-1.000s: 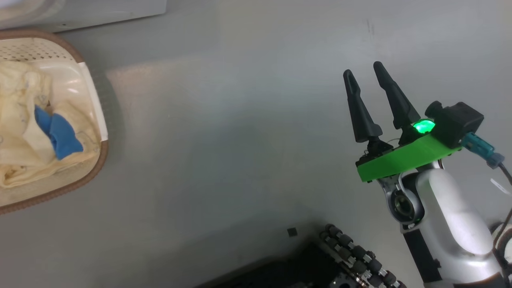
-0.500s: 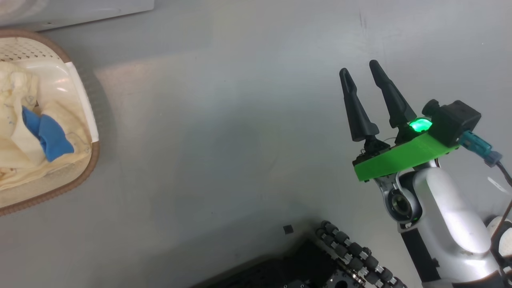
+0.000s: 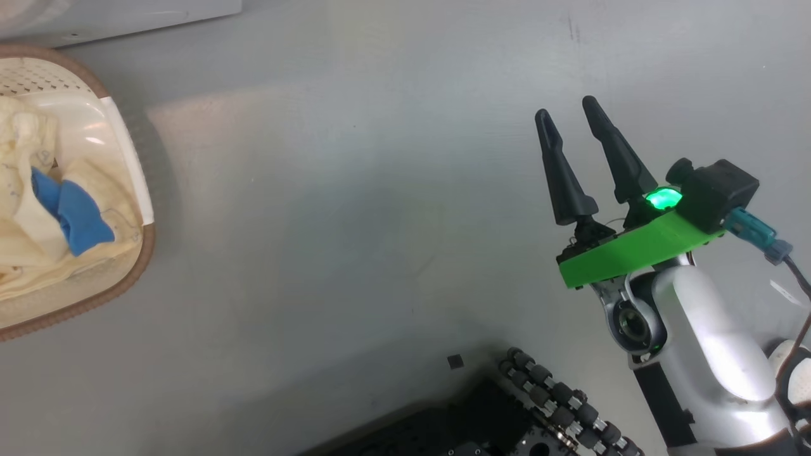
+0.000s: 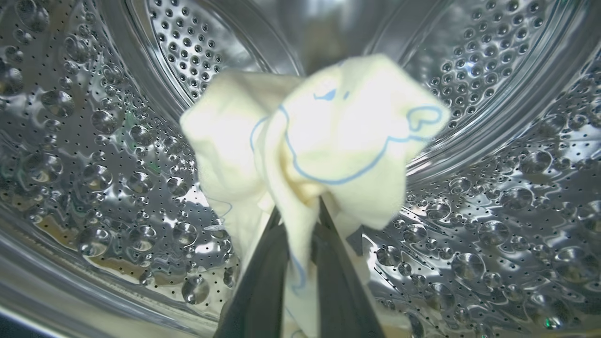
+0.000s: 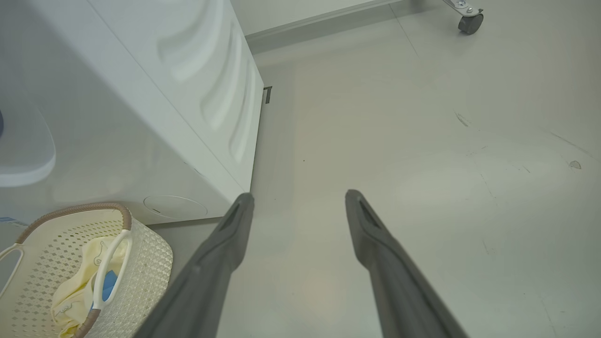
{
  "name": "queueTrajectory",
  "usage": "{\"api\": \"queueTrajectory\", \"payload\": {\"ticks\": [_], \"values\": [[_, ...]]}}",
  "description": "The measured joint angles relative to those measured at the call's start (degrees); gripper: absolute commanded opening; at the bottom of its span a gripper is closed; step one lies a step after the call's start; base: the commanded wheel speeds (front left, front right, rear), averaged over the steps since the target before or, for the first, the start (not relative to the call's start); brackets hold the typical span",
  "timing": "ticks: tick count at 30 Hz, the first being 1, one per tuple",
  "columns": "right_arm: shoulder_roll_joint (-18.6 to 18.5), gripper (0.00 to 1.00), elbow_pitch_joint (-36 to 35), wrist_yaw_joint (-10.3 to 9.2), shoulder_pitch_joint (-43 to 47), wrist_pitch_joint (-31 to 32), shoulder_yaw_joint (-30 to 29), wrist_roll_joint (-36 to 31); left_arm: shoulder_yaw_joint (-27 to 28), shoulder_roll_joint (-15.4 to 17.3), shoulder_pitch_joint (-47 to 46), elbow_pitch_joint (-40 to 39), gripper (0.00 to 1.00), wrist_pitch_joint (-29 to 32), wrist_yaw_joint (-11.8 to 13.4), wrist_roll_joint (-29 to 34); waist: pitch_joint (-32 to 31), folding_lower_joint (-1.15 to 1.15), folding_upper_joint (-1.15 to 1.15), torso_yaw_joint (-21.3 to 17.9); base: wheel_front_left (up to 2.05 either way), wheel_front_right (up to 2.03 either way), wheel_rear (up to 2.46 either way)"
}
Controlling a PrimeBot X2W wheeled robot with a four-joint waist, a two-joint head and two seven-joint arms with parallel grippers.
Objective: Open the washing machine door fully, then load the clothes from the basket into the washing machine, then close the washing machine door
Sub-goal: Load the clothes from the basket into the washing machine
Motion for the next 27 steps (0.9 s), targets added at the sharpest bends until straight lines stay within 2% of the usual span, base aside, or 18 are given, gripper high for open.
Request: {"api": "queueTrajectory", "payload": {"ticks": [5,6,7,8,19,27], "values": [[0.01,1.0,0.01,0.0,0.0,0.0,0.01,0.0,-1.18,-0.02,-0.01,1.01,0.0,-0.07,-0.18,-0.88,-0.18,0.0,0.0,-0.06,0.0,0.0,0.0],[0.01,1.0,0.02,0.0,0.0,0.0,0.0,0.0,-1.87,-0.02,0.0,1.1,0.25,-0.05,-0.18,-1.07,-0.3,0.0,0.0,-0.06,0.0,0.0,0.0],[0.01,1.0,0.02,0.0,0.0,0.0,0.0,0.0,-2.64,0.0,0.01,1.1,0.93,-0.08,-0.18,-1.03,-0.42,0.0,0.0,-0.04,0.0,0.0,0.0],[0.01,1.0,0.03,0.0,0.0,0.0,0.0,0.0,-2.96,0.0,0.01,1.1,1.0,-0.18,-0.19,-1.0,-0.54,0.0,0.0,-0.02,0.0,0.0,0.0],[0.01,1.0,0.66,0.0,0.0,0.0,-0.87,-0.79,-6.3,-0.24,1.57,2.45,1.0,-2.18,-0.41,-3.54,-3.39,0.0,0.0,1.07,0.0,0.0,0.0],[0.03,1.0,1.23,0.0,0.1,0.0,-2.96,-3.89,-10.24,-2.65,9.04,2.13,1.0,-4.2,-0.41,-7.38,-7.98,0.0,0.0,3.37,0.0,0.0,0.0]]}}
